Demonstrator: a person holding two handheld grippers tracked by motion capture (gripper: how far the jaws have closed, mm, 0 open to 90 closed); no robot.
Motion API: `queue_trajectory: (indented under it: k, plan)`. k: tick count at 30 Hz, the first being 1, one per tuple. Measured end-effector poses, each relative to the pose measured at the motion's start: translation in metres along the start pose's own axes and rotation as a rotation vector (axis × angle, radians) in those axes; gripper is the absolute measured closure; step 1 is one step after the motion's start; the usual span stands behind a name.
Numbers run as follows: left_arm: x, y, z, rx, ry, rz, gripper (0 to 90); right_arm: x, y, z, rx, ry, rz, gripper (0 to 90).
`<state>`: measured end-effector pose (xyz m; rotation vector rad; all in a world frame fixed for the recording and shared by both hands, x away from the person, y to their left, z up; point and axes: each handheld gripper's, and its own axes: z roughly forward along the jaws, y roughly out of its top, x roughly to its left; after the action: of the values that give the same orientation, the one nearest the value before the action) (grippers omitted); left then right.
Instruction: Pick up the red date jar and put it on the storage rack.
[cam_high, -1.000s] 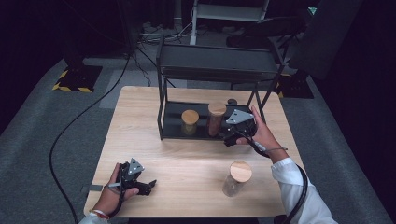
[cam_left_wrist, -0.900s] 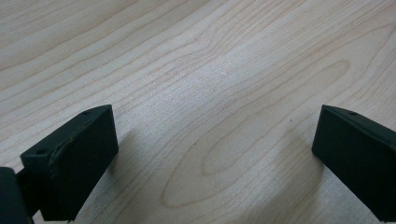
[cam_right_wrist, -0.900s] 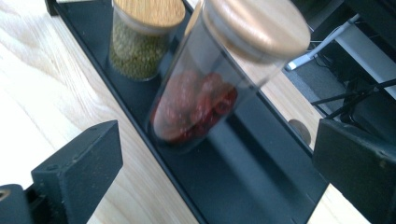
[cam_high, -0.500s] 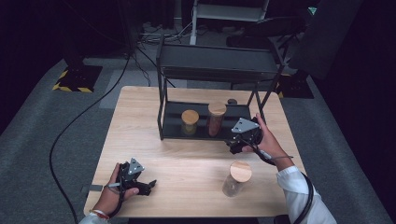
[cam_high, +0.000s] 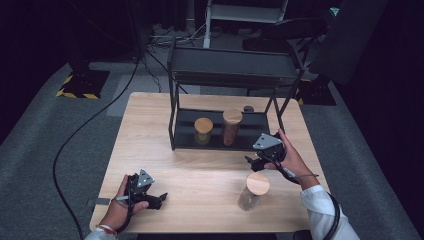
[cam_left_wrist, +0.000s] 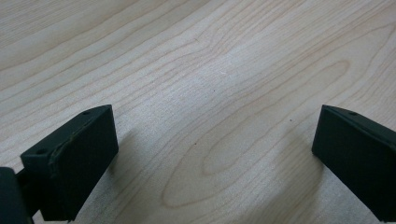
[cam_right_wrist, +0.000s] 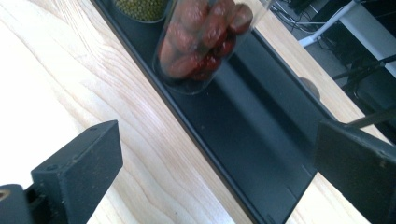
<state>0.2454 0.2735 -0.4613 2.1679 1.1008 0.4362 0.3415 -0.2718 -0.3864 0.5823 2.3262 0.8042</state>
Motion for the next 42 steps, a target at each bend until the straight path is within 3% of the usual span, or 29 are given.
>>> queue_trajectory:
  k: [12,28,42]
  plan:
    - [0.000,0.000,0.000,0.000,0.000,0.000,0.0,0.001,-0.019,-0.005,0.008,0.012,0.044,1.7]
    - [0.000,0.000,0.000,-0.001,0.000,0.000,0.0,0.000,-0.051,-0.011,0.022,0.024,0.140,1.8]
    - [0.000,0.000,0.000,0.000,0.000,0.000,0.0,0.004,-0.072,-0.009,0.055,0.038,0.176,1.8]
